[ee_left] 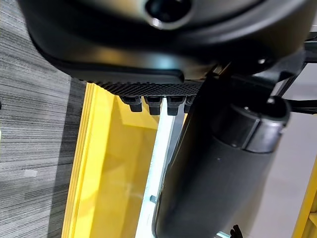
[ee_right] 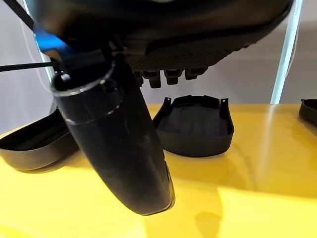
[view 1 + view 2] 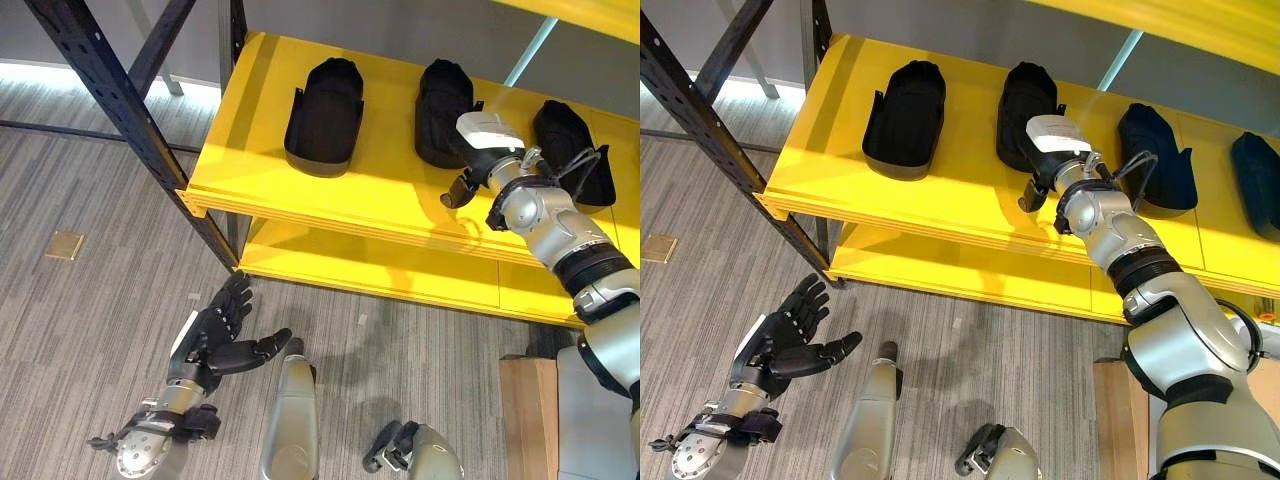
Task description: Move parts from the plastic box to the shelf.
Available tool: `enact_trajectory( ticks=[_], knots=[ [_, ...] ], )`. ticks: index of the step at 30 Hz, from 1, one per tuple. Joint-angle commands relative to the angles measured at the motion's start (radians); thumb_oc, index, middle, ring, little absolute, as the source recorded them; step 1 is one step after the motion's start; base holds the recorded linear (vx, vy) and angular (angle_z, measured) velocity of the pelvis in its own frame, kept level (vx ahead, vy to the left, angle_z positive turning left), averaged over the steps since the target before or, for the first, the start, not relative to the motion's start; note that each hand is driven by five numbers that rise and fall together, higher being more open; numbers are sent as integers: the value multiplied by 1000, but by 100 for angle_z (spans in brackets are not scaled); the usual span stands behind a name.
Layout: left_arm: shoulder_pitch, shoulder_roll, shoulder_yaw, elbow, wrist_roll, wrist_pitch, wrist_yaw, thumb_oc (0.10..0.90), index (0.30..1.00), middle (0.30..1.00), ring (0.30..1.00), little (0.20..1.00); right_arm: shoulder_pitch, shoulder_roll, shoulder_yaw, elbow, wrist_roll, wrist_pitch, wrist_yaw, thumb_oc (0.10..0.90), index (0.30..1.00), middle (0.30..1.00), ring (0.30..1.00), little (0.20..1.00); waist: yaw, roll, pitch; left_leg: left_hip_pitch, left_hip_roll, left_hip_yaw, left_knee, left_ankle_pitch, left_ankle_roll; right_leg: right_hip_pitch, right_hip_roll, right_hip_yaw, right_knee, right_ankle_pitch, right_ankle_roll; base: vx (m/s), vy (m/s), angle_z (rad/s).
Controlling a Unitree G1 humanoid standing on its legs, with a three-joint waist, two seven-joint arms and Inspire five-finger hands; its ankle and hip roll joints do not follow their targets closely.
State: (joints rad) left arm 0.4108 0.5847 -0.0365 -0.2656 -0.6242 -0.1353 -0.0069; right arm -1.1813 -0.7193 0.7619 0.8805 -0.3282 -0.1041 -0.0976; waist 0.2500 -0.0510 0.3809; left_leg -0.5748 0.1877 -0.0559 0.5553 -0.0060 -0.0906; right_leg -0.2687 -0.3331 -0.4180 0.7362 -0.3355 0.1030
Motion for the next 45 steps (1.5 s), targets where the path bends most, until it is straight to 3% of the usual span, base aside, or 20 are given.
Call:
enact_trajectory(
  ticks=[1, 28, 45],
  knots=[
    [-12, 32, 5, -134, -27, -91, 0, 900, 1000, 1000, 1000, 1000, -192, -11, -1, 40, 55, -9, -93, 900, 1000, 1000, 1000, 1000, 0, 7, -48, 8, 46, -45, 96, -90, -9, -53, -7, 122, -106, 198, 48, 0, 0, 0],
    [3, 25, 38, -140, -36, -107, 24, 900, 1000, 1000, 1000, 1000, -273, 19, 53, 228, 112, -5, -82, 900, 1000, 1000, 1000, 1000, 10, 12, -31, -42, 33, -55, 119, -92, -4, -100, -9, 116, -71, 191, 42, 0, 0, 0],
    [4, 30, 50, -134, -37, -109, 19, 900, 1000, 1000, 1000, 1000, -268, 9, 93, 177, 166, -21, 4, 900, 1000, 1000, 1000, 1000, 8, 4, -19, -52, 37, -58, 128, -95, -3, -116, -7, 122, -60, 189, 38, 0, 0, 0]
  ],
)
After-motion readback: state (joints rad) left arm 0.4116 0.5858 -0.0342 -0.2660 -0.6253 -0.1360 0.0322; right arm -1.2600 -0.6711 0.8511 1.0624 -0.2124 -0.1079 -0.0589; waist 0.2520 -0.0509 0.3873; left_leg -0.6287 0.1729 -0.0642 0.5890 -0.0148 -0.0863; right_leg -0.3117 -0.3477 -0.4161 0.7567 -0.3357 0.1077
